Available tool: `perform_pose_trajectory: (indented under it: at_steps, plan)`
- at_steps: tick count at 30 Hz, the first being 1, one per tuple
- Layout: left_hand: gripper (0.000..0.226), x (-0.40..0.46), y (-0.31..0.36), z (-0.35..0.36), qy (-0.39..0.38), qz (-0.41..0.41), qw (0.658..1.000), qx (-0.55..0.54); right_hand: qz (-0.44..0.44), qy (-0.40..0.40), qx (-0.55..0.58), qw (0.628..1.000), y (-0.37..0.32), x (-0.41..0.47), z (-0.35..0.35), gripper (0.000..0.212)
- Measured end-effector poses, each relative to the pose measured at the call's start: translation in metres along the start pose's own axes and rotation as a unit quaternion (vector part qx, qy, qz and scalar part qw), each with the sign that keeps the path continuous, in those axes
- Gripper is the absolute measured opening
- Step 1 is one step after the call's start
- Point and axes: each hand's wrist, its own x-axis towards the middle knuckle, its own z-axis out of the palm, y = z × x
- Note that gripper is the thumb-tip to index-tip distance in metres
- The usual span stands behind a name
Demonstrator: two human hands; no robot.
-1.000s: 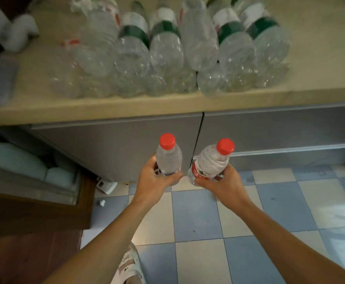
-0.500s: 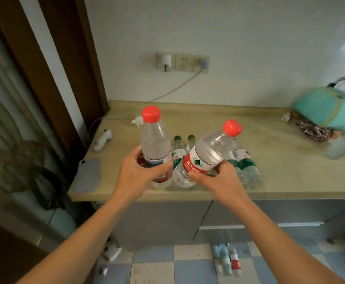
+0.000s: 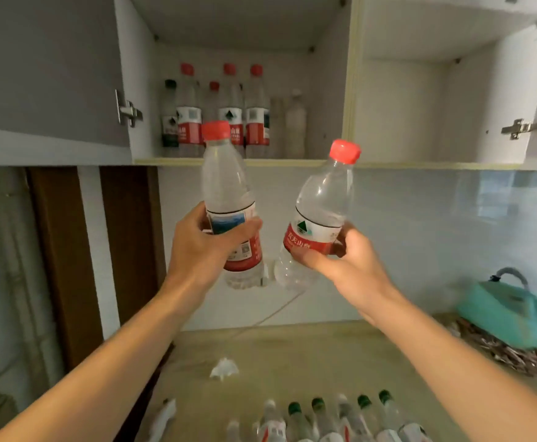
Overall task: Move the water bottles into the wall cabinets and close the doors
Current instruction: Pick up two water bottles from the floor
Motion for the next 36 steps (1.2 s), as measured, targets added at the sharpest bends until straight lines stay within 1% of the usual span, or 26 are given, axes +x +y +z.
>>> perform_pose_trajectory:
  at_steps: [3, 7, 9, 11, 15, 17, 19, 21, 24, 27, 30, 34, 36]
  plan:
    - [0.061, 0.051, 0.029, 0.009, 0.008, 0.026, 1.000, -0.002, -0.051, 0.000, 0.011, 0.999, -0.027, 0.061, -0.008, 0.054]
    - [0.054, 0.116, 0.058, 0.027, 0.024, 0.061, 0.998, 0.008, -0.117, 0.002, 0.024, 0.993, -0.050, 0.138, -0.022, 0.043]
    - [0.049, 0.147, 0.067, 0.037, 0.038, 0.077, 0.996, 0.030, -0.127, -0.005, 0.016, 0.992, -0.056, 0.173, -0.030, 0.042]
    - [0.047, 0.177, 0.071, 0.047, 0.049, 0.089, 0.994, 0.047, -0.135, -0.023, 0.008, 0.990, -0.058, 0.205, -0.037, 0.036]
    - [0.051, 0.231, 0.063, 0.067, 0.078, 0.089, 0.991, 0.061, -0.137, -0.041, -0.004, 0.990, -0.056, 0.257, -0.040, 0.025]
    - [0.048, 0.250, 0.053, 0.076, 0.087, 0.080, 0.990, 0.080, -0.126, -0.043, -0.010, 0.991, -0.052, 0.280, -0.039, 0.026]
    - [0.042, 0.264, 0.042, 0.082, 0.100, 0.087, 0.985, 0.113, -0.109, -0.044, -0.025, 0.993, -0.044, 0.299, -0.038, 0.031]
    - [0.041, 0.276, 0.030, 0.081, 0.125, 0.094, 0.979, 0.131, -0.094, -0.050, -0.041, 0.993, -0.033, 0.314, -0.035, 0.032]
    - [0.051, 0.294, 0.015, 0.070, 0.146, 0.063, 0.978, 0.133, -0.079, -0.057, -0.047, 0.994, -0.013, 0.332, -0.027, 0.030]
    - [0.067, 0.308, 0.001, 0.058, 0.125, 0.023, 0.981, 0.147, -0.068, -0.060, -0.053, 0.995, 0.002, 0.349, -0.019, 0.033]
    - [0.076, 0.319, -0.009, 0.058, 0.096, 0.011, 0.981, 0.170, -0.073, -0.071, -0.069, 0.992, 0.011, 0.365, -0.012, 0.031]
    - [0.080, 0.330, -0.020, 0.070, 0.060, 0.002, 0.984, 0.170, -0.080, -0.084, -0.083, 0.990, 0.018, 0.381, -0.002, 0.021]
    - [0.081, 0.336, -0.024, 0.079, 0.044, -0.010, 0.986, 0.161, -0.079, -0.086, -0.085, 0.990, 0.021, 0.390, 0.003, 0.021]
